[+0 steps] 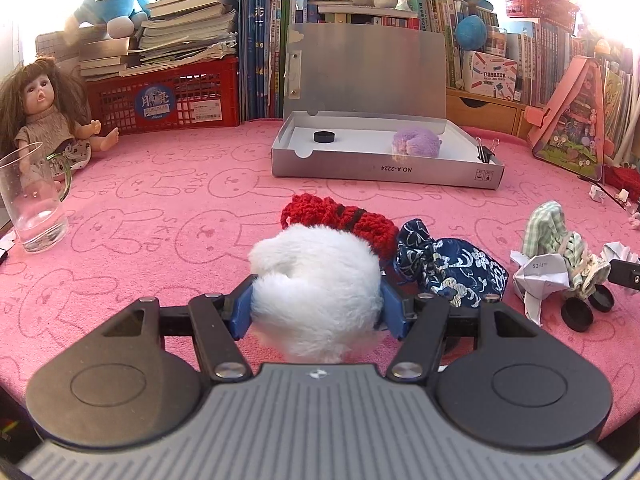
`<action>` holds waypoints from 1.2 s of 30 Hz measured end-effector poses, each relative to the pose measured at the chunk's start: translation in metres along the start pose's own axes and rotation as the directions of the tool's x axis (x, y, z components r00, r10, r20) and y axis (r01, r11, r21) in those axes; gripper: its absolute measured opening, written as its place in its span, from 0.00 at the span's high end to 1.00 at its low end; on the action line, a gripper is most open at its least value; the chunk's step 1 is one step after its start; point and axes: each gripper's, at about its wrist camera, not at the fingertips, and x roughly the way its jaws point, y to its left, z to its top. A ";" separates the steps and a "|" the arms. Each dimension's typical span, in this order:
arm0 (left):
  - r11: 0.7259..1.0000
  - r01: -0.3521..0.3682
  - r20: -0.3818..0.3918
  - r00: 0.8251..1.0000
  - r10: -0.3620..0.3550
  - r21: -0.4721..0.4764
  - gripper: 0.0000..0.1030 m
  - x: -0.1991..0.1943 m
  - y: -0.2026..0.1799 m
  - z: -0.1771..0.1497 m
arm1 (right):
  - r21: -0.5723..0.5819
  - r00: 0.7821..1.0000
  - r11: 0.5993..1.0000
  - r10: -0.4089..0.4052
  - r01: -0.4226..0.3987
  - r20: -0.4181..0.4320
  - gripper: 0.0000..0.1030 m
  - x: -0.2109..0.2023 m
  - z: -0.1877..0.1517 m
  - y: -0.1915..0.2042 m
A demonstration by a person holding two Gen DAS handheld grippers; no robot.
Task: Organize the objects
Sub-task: 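Carry the white pompom with the left gripper while the right gripper grasps the folded paper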
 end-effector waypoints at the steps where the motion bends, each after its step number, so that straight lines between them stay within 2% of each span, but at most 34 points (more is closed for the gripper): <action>1: 1.000 -0.003 -0.005 1.000 0.003 -0.005 0.34 0.001 0.000 0.002 | 0.012 1.000 1.000 0.005 -0.005 0.001 0.51 0.001 0.004 -0.001; 7: 1.000 -0.021 -0.027 0.999 0.020 -0.016 0.34 0.007 0.001 0.020 | 0.056 0.999 0.998 0.035 -0.034 -0.017 0.51 0.012 0.019 -0.003; 16: 0.999 -0.039 -0.019 0.999 0.039 -0.015 0.34 0.016 0.004 0.047 | 0.032 0.999 0.998 0.046 -0.046 -0.017 0.51 0.024 0.037 0.013; 25: 1.000 -0.026 -0.012 1.000 0.026 -0.005 0.34 0.026 0.004 0.066 | -0.008 0.997 0.997 0.081 -0.081 -0.010 0.51 0.033 0.055 0.029; 36: 1.000 0.007 -0.009 1.000 -0.007 0.002 0.34 0.044 0.001 0.089 | -0.019 0.992 0.993 0.119 -0.120 -0.041 0.51 0.053 0.072 0.045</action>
